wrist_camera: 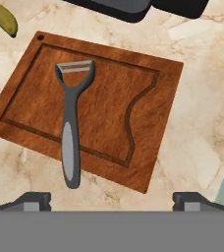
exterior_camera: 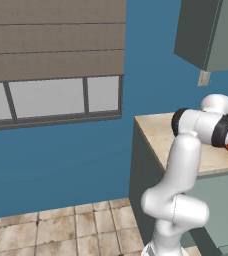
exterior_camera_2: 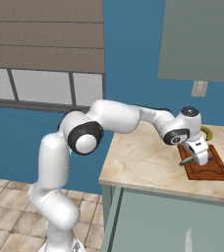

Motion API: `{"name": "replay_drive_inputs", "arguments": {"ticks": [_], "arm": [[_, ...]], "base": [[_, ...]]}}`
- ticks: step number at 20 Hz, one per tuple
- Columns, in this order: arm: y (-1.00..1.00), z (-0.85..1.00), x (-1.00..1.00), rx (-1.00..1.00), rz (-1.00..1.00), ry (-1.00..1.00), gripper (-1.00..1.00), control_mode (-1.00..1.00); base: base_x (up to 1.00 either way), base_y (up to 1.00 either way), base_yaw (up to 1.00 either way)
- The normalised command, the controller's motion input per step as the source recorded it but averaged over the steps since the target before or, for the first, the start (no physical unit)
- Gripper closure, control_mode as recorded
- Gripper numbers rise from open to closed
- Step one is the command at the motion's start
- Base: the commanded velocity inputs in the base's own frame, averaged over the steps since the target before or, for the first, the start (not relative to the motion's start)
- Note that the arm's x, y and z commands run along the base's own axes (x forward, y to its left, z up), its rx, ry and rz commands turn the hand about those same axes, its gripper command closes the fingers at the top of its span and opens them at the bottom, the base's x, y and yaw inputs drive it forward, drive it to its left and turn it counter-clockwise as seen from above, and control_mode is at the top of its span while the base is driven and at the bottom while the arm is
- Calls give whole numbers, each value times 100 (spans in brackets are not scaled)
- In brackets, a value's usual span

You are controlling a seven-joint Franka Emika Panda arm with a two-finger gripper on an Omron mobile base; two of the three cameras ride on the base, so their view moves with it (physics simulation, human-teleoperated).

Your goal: Open the drawer on the right and place the cutting tools on the cutting board.

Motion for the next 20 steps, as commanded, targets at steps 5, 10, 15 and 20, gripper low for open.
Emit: {"name": "replay_drive_inputs", "arguments": {"ticks": [5,10,15,20], "arm": [[100,39,-100,-4,0,-7,-100,-100],[71,93,-62,-10,0,-6,-100,-100],[5,100,-37,-12,0,1,-100,-100],[-2,58,-67,-10,0,16,-100,-100]], "base": [[0,0,0],[0,0,0],[0,0,0],[0,0,0]]}}
